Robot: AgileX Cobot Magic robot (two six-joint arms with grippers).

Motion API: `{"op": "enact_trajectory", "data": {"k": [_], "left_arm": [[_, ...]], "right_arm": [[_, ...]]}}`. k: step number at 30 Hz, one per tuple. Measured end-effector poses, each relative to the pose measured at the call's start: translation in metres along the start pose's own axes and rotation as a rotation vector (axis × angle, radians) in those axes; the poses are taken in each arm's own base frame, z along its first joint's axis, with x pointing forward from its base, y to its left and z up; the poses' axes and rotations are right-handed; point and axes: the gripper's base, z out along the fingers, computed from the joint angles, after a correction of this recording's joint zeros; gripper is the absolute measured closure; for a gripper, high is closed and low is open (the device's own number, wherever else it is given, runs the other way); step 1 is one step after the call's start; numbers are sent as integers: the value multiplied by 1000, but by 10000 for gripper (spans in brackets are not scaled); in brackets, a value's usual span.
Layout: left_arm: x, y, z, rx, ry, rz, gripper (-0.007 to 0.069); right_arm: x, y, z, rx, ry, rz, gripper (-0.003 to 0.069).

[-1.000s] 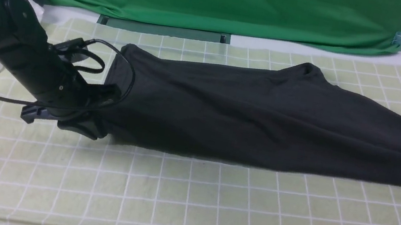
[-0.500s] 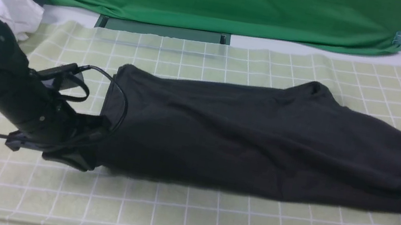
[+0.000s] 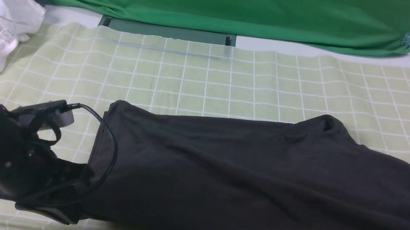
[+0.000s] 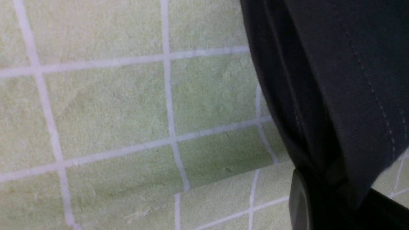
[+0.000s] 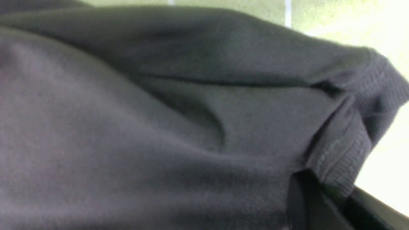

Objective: Fold a long-sleeved shirt over a green coffee tablecloth.
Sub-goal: 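Fold the right end of the dark garment over onto its left end with the right gripper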

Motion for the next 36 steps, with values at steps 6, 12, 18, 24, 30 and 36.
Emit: {"op": "enact_trajectory", "data": {"k": [6,12,18,24,30,36], "left_arm": [[3,-1,-1,11,-5,17,593],[3,-1,-1,7,-6,23,481],[-8,-5,-10,-5,-50,54,292],[-39,-32,-58,32,-131,145,188],[-62,-58,-110,51,-282,192,176],[-73,-76,-147,60,-400,224,172]], "right_arm": [[3,-1,-6,1,-18,16,628],[12,-3,-27,4,-88,59,628],[29,-3,-56,-21,-181,91,628],[51,4,-98,-138,-330,132,628],[70,41,-145,-301,-493,74,628],[77,113,-166,-460,-577,-89,628]]}}
